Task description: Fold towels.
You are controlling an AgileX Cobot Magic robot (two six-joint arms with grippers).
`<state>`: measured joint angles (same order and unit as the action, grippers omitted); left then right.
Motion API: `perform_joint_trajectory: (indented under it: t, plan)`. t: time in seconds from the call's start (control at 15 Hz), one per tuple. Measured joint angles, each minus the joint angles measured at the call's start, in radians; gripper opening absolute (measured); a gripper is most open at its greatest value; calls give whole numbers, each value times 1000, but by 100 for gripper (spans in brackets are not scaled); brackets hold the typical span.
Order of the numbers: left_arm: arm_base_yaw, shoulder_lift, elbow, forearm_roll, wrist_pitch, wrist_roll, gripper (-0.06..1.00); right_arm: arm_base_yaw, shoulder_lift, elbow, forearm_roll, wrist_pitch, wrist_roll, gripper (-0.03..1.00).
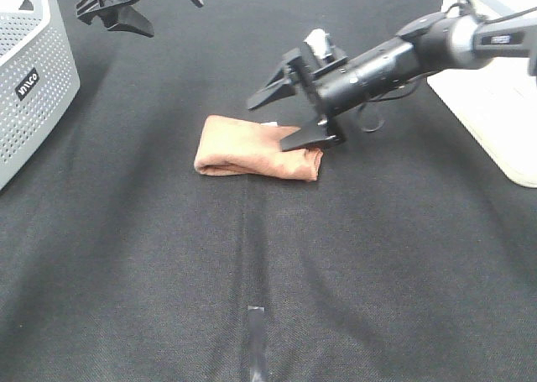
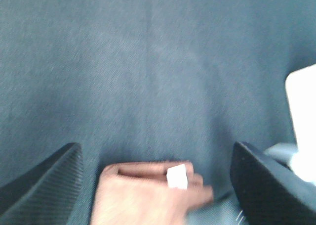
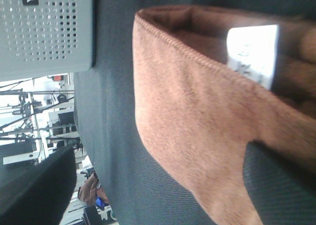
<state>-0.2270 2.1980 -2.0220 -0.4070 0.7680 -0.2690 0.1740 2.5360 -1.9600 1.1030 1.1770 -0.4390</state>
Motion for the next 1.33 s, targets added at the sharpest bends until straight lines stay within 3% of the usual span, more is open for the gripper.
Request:
perform_joint_trajectory:
  t: [0.13, 0.33, 0.6, 0.8, 0.93, 1.07, 1.33]
  plan:
    - [0, 0, 0, 1, 23, 4, 78, -16, -8, 0, -46, -1, 5, 87]
    - [0, -2, 0, 1, 78, 52, 78, -25, -69, 0, -209, -2, 52, 87]
    - [0, -62, 0, 28, 272, 152, 78, -25, -220, 0, -424, 10, 148, 87]
    - [0, -121, 0, 74, 353, 170, 78, -26, -330, 0, -506, 28, 180, 87]
    - [-21, -203, 29, 229, 436, 163, 78, -26, -407, 6, -602, 29, 229, 87]
    - [-55, -287, 99, 356, 440, 139, 78, -26, -474, 59, -668, 30, 268, 87]
    - [-81, -556, 406, 435, 440, 102, 78, -26, -724, 326, -748, 32, 287, 87]
